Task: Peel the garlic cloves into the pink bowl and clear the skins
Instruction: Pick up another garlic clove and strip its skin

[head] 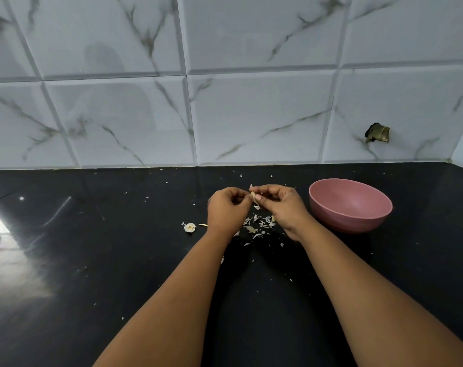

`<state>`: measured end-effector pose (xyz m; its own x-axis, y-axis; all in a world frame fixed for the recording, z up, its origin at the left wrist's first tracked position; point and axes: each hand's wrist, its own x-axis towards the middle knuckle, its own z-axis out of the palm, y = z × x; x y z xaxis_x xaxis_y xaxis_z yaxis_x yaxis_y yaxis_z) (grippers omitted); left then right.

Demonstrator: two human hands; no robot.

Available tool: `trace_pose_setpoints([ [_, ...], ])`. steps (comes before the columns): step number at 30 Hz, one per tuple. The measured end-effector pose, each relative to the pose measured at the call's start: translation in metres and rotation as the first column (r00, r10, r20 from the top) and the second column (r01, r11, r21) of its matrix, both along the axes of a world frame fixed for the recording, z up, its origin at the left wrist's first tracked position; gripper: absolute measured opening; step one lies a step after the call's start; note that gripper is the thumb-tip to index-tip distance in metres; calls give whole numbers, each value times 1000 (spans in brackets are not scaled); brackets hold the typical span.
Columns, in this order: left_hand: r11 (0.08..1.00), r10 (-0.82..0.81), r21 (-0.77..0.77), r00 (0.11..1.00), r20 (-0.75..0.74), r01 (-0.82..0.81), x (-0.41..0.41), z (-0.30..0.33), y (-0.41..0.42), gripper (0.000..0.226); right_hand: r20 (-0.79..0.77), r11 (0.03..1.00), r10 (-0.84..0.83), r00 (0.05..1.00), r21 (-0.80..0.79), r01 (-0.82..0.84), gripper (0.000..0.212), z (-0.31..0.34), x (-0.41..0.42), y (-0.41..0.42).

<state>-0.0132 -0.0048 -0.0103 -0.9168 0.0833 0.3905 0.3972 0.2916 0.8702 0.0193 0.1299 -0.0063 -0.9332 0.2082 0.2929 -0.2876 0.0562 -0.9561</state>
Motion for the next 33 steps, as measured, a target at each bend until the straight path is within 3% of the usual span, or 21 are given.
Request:
trace_pose_setpoints([
  [18, 998, 30, -56, 996, -87, -35, 3, 1, -2, 7, 38, 997, 67, 997, -43, -66, 21, 0, 1, 0],
  [24, 1000, 27, 10, 999, -29, -27, 3, 1, -1, 9, 61, 997, 48, 997, -68, -44, 20, 2, 4, 1],
  [33, 980, -113, 174, 991, 74, 99, 3, -1, 0, 8, 79, 993, 13, 997, -114, -3, 17, 4, 1, 0],
])
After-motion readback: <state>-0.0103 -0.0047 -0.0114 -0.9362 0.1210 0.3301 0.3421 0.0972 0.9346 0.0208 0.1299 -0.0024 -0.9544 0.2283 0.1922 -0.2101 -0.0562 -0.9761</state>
